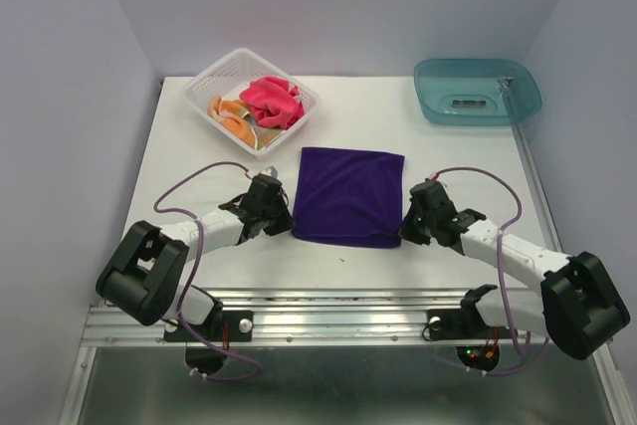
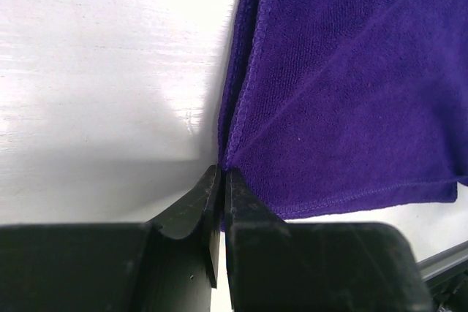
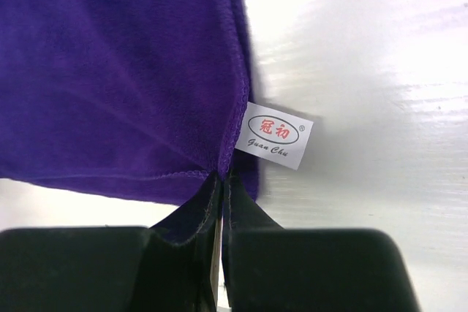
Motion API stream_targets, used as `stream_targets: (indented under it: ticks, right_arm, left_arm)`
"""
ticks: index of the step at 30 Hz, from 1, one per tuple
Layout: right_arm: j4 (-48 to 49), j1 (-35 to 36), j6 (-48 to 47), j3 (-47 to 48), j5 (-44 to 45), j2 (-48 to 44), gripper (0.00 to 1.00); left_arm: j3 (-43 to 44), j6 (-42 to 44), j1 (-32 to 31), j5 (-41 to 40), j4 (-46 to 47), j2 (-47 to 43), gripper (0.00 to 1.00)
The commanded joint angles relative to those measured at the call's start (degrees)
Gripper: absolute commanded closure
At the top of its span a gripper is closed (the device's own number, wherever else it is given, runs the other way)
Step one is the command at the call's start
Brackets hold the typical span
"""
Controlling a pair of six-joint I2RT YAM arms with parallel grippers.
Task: Fold and stack the towels
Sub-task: Fold the towel
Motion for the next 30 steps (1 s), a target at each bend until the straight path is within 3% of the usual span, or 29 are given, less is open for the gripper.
stream_targets:
  ticks: [1, 8, 17, 22, 24, 25, 26, 30]
  right_arm:
    - [-1.1, 0.2, 0.8, -1.8, 1.0, 1.3, 0.97]
    - [-3.5, 0.2, 0.8, -2.5, 3.7, 0.9, 0.78]
    - [-9.7, 0.2, -5.5, 2.5, 3.8, -9.3, 0.49]
    - [-5.8, 0.3, -9.3, 2.4, -1.9, -11.6, 0.42]
    - [-4.0, 0.3, -9.9, 3.0, -3.3, -10.5, 0.42]
    - [-3.3, 0.2, -10.0, 3.3, -4.0, -9.1, 0.42]
    - [-2.4, 0.3, -10.0, 3.7, -4.2, -8.3, 0.43]
    - [3.0, 0.3, -10.0, 4.6, -8.4, -3.9, 0.46]
  left_arm:
    - [0.2, -0.4, -0.2, -2.1, -1.7, -1.0, 1.0]
    - [-0.7, -0.1, -0.2, -1.6, -2.6, -2.5, 1.0]
    - [-6.2, 0.2, -0.3, 4.1, -3.2, -9.6, 1.0]
    - [-10.1, -1.2, -1.0, 4.9, -2.4, -13.9, 1.0]
    - [-10.1, -1.4, -1.2, 4.6, -2.3, -14.5, 0.89]
    - [-9.5, -1.1, -1.2, 4.4, -3.3, -14.6, 0.73]
    - [-9.2, -0.9, -1.2, 4.0, -3.7, -14.5, 0.67]
    - [-7.3, -1.1, -1.3, 1.0, -8.0, -16.1, 0.54]
